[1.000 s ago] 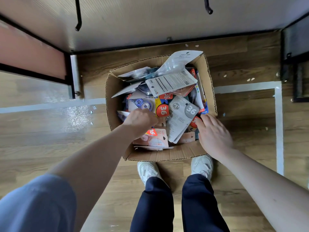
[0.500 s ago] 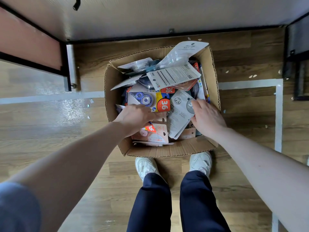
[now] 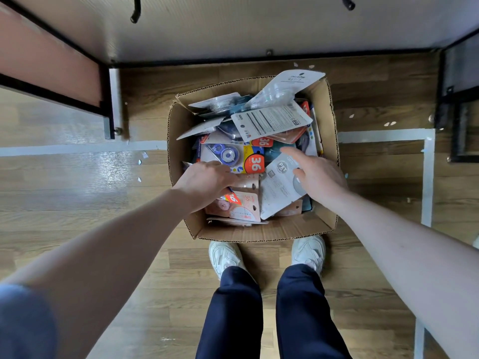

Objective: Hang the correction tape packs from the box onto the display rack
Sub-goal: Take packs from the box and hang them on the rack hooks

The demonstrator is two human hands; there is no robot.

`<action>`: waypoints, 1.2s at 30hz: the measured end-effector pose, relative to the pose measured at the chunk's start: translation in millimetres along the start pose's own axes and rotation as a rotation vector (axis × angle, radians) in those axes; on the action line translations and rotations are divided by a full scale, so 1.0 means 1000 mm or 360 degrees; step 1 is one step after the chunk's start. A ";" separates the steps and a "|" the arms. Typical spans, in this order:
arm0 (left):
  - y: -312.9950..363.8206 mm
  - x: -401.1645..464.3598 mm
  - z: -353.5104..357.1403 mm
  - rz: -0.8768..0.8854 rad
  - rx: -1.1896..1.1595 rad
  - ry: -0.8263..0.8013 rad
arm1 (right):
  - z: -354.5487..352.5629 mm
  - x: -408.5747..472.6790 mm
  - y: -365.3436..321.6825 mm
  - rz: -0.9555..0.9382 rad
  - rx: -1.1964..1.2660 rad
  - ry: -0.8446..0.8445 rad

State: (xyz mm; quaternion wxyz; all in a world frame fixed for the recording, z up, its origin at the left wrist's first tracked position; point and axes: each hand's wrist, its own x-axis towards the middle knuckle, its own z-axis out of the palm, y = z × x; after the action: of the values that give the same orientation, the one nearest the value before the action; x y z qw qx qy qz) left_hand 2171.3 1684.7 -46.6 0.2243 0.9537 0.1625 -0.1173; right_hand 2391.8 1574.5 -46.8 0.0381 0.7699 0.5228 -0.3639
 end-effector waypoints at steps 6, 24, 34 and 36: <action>0.005 -0.002 -0.022 -0.0360 -0.0049 -0.0006 | -0.028 -0.010 0.004 0.0117 0.0254 -0.0199; 0.024 -0.013 -0.115 -0.0741 -0.0055 0.0013 | -0.122 -0.039 -0.025 -0.0146 -0.0197 0.0276; 0.038 -0.025 -0.182 -0.0813 -0.0017 0.0232 | -0.178 -0.057 -0.056 -0.0148 -0.0175 0.0330; 0.044 -0.029 -0.198 -0.0817 0.0001 0.0276 | -0.193 -0.065 -0.063 -0.0164 -0.0206 0.0349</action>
State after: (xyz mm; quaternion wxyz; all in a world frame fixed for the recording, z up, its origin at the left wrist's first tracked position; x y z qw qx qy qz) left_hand 2190.7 1733.0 151.9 0.1723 0.8878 0.4175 -0.0881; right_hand 2427.5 1637.5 153.6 0.0118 0.7731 0.5852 -0.2445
